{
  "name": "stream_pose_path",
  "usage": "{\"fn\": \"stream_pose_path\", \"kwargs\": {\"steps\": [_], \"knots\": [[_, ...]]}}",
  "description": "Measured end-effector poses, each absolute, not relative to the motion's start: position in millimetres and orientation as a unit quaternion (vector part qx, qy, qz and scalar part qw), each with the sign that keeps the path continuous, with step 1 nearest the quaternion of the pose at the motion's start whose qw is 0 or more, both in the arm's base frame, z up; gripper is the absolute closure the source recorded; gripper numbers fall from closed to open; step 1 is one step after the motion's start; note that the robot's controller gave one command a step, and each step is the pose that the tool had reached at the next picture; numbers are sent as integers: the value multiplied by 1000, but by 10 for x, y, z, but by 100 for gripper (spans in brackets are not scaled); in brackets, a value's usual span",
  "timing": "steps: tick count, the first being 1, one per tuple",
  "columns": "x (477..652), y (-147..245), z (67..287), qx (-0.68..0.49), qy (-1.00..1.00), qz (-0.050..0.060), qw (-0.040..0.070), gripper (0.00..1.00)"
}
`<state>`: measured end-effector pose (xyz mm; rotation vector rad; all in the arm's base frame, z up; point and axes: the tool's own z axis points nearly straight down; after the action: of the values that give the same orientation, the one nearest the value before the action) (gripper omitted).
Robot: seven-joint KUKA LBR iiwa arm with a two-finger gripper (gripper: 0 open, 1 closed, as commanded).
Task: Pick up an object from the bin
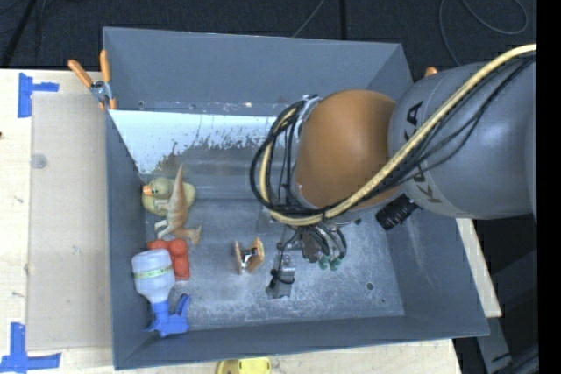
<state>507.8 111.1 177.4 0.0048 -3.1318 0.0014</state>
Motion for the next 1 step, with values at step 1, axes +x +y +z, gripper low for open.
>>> {"fn": "stream_pose_path", "kwargs": {"steps": [1], "knots": [[5094,1107,1818,0,-1000,0,1,0]]}}
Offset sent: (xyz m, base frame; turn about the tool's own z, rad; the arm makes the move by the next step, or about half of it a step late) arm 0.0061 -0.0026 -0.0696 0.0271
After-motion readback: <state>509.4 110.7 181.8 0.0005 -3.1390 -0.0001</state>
